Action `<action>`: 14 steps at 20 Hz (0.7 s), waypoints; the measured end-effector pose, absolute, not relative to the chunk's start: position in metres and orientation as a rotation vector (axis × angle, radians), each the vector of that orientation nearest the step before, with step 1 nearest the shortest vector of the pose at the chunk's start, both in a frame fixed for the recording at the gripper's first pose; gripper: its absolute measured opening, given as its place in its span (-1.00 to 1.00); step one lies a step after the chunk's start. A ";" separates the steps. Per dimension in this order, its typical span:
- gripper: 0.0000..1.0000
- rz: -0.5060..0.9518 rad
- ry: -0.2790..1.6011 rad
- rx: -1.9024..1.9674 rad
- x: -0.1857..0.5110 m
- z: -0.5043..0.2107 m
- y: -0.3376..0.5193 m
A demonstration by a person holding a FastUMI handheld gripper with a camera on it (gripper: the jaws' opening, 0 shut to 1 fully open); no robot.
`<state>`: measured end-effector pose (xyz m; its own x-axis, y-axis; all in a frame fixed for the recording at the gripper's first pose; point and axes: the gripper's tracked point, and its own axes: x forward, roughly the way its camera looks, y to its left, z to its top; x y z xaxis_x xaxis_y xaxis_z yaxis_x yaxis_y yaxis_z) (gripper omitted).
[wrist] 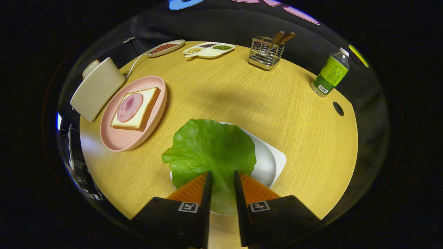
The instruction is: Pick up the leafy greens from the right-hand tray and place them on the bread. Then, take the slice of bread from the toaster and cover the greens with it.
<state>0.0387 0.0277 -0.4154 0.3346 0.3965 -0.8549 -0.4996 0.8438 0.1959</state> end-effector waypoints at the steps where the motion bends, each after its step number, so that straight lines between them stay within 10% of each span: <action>1: -0.68 0.580 1.093 -0.101 0.037 -0.416 0.027; 14: -0.87 0.627 0.939 -0.018 0.035 -0.317 0.062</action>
<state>0.0352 0.0615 -0.3167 0.4275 0.4944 -0.7568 -0.5092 0.8234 0.2503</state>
